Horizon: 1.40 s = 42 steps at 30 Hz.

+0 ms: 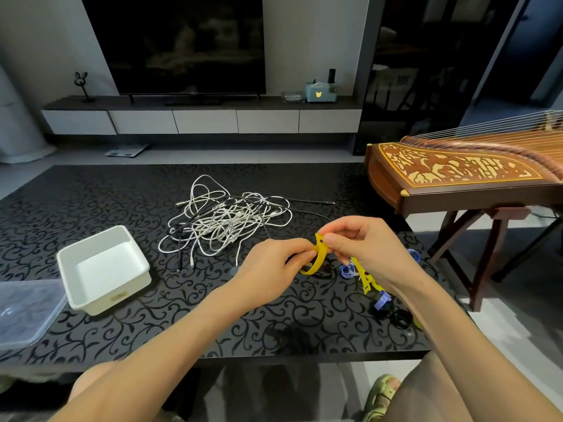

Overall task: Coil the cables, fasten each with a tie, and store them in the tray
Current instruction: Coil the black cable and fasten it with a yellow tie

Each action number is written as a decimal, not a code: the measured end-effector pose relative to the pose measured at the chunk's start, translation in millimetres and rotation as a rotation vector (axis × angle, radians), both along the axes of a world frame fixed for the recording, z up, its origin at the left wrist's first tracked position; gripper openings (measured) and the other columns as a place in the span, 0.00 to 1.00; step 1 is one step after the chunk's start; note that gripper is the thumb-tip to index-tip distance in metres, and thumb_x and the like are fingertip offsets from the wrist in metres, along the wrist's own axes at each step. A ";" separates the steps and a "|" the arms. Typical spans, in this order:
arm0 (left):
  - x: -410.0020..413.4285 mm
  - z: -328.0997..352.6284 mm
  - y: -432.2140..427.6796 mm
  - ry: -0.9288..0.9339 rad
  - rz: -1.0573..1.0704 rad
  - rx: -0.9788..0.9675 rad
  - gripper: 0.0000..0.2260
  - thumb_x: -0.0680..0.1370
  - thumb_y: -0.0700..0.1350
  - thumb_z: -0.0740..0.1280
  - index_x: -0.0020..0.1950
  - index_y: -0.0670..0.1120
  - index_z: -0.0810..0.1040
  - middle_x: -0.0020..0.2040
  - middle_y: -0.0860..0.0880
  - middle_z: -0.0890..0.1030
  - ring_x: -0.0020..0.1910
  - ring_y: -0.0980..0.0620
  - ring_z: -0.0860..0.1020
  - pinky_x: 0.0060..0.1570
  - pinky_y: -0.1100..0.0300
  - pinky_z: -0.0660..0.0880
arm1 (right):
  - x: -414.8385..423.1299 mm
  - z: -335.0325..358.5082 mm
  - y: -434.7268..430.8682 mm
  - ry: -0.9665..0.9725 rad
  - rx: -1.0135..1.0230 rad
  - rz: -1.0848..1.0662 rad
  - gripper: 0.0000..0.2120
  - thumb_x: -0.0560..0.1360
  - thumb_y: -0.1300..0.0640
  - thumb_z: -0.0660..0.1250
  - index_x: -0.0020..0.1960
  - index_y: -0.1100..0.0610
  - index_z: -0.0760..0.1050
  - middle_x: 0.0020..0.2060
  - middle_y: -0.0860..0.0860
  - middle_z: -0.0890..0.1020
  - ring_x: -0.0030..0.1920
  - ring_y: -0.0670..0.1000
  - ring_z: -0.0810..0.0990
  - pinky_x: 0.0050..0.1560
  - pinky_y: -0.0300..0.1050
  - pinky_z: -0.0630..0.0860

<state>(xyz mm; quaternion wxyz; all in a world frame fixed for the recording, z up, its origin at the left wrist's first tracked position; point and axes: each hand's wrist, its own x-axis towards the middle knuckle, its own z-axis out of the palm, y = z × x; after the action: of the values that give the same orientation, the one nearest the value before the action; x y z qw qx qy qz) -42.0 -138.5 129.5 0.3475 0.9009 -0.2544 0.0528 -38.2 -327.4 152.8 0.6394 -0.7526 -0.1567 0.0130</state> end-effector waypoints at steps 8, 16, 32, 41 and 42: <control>-1.2 4.2 -6.0 -0.042 0.016 0.002 0.09 0.81 0.47 0.61 0.49 0.45 0.80 0.34 0.46 0.78 0.34 0.49 0.72 0.40 0.53 0.70 | -4.0 -5.6 1.7 -0.004 0.078 -0.045 0.08 0.74 0.66 0.69 0.44 0.55 0.82 0.31 0.52 0.83 0.25 0.45 0.71 0.28 0.34 0.70; -1.0 7.3 -4.2 -0.232 -0.051 0.099 0.09 0.81 0.44 0.62 0.48 0.42 0.80 0.32 0.44 0.77 0.32 0.46 0.72 0.37 0.51 0.69 | -0.2 -8.6 -1.2 0.092 0.127 -0.011 0.06 0.74 0.66 0.67 0.45 0.59 0.82 0.30 0.53 0.82 0.27 0.45 0.73 0.26 0.35 0.69; 2.5 0.0 -1.6 -0.006 -0.004 -0.058 0.08 0.81 0.45 0.61 0.49 0.48 0.79 0.36 0.47 0.79 0.36 0.48 0.75 0.41 0.50 0.72 | -17.1 -8.6 7.9 -0.450 -0.412 -0.119 0.07 0.76 0.61 0.67 0.50 0.55 0.83 0.39 0.42 0.83 0.41 0.40 0.79 0.45 0.31 0.71; 1.2 1.0 0.0 -0.030 -0.019 -0.033 0.09 0.81 0.46 0.61 0.48 0.46 0.80 0.33 0.50 0.78 0.33 0.52 0.73 0.39 0.57 0.71 | -20.3 -8.6 16.9 -0.878 -0.839 -0.233 0.03 0.72 0.67 0.67 0.43 0.65 0.80 0.35 0.56 0.81 0.34 0.57 0.79 0.37 0.47 0.78; -0.1 1.7 0.1 -0.044 -0.027 -0.026 0.08 0.81 0.45 0.62 0.48 0.46 0.80 0.30 0.52 0.76 0.32 0.54 0.72 0.37 0.62 0.69 | -19.8 -5.9 17.5 -0.845 -0.866 -0.204 0.02 0.71 0.69 0.68 0.42 0.65 0.79 0.35 0.57 0.80 0.34 0.57 0.78 0.37 0.49 0.78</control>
<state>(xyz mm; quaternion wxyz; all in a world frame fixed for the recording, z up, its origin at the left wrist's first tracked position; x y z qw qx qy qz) -42.1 -138.4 131.3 0.3543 0.8914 -0.2735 0.0712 -58.0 -309.8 146.9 0.1560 -0.8953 -0.3044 -0.2854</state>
